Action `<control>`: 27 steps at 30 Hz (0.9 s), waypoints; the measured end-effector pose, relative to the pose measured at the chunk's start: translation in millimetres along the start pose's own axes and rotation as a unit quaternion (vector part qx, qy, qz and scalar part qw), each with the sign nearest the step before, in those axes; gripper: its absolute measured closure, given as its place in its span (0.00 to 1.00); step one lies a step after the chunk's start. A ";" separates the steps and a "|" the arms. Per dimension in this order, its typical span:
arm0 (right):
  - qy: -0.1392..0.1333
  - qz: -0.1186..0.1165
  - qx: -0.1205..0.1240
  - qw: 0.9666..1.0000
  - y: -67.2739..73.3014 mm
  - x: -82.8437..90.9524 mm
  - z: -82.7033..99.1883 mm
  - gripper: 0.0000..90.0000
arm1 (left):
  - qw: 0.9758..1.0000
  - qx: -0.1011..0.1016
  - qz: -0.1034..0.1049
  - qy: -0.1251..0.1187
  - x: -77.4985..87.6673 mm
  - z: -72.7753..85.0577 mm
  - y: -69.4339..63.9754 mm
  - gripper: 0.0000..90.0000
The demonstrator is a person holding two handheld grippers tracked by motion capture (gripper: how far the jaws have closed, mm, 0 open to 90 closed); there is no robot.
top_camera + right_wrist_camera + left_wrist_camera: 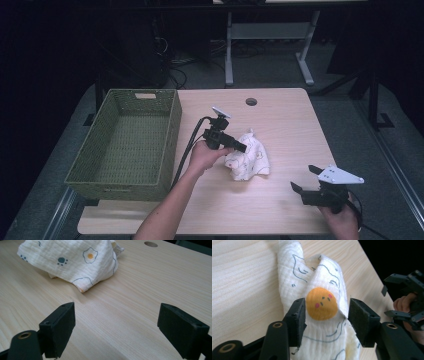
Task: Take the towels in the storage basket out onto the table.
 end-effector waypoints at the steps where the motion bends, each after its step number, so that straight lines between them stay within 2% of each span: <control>1: 0.000 0.000 0.000 1.000 0.0 0.0 0.0 0.16 | 1.000 0.000 0.000 -0.002 1.1 0.4 0.1 0.51; 12: 0.001 0.000 -0.002 1.000 -1.0 -1.3 0.0 0.16 | 1.000 -0.014 0.005 -0.020 12.6 5.2 -0.7 0.42; 19: 0.003 0.000 -0.003 1.000 -1.7 -1.5 0.2 0.16 | 0.999 -0.023 0.001 -0.025 16.3 8.1 -3.4 0.37; 22: 0.003 0.000 -0.003 1.000 -2.2 -1.7 0.4 0.16 | 0.999 -0.024 -0.006 -0.028 18.4 10.0 -2.5 0.32; 27: 0.004 0.000 -0.003 1.000 -2.5 -1.8 0.5 0.16 | 0.999 -0.023 -0.003 -0.032 19.7 12.1 -2.7 0.31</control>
Point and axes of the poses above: each handheld gripper's, and its own axes: x roughly backward along the jaws, z roughly out of its underside, y roughly to its left, the point moved 4 cm from there along -x, roughly forward along the jaws, and after that the axes turned 2 degrees about x, right-handed, at the moved point
